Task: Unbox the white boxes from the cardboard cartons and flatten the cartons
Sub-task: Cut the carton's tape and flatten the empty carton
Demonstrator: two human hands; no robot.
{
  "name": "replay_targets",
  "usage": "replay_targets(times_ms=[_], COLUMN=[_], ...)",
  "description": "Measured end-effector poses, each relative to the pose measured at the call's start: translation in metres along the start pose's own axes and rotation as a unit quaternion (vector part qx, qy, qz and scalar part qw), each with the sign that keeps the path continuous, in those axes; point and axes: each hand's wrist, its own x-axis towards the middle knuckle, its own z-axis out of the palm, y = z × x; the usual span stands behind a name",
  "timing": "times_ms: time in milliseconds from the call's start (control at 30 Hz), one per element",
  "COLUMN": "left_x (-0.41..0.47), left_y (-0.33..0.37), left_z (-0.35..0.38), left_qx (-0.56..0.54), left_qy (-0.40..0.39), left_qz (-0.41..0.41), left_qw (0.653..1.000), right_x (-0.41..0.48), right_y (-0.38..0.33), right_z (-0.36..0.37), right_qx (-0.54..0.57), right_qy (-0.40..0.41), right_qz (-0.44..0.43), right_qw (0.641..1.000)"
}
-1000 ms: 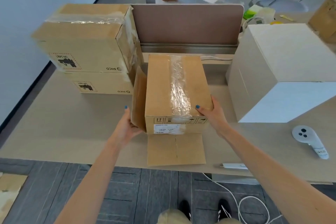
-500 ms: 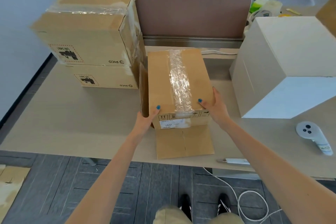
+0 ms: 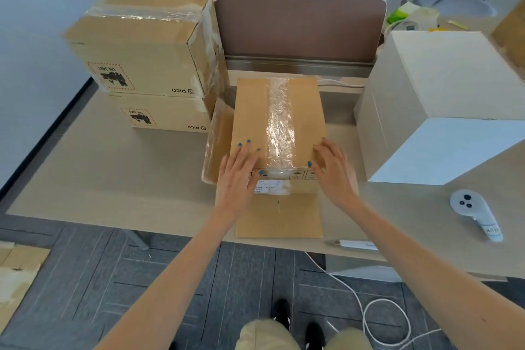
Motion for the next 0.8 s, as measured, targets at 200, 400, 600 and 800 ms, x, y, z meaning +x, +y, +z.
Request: replay_targets(times_ms=[200,400,600,800], left_x=[-0.017,-0.028,-0.031,-0.030], left_y=[0.030,0.041,0.045,0.044], left_z=[0.020,0.035,0.041,0.044], left_qx=[0.019,0.029,0.042,0.056], left_qy=[-0.013,-0.006,0.012,0.008], left_qz=[0.059,0.030,0.016,0.011], left_qw=[0.998,0.999,0.999,0.998], right_x=[-0.036,-0.070,-0.106,-0.131], right_y=[0.032,0.048,0.083,0.103], right_z=[-0.001,-0.006,0.009,0.019], right_qx=[-0.027,-0.050,-0.082,-0.171], right_qy=[-0.013,-0.006,-0.126,-0.244], right_qz=[-0.122,-0.181,-0.143,-0.064], right_qw=[0.992,0.982,0.978,0.952])
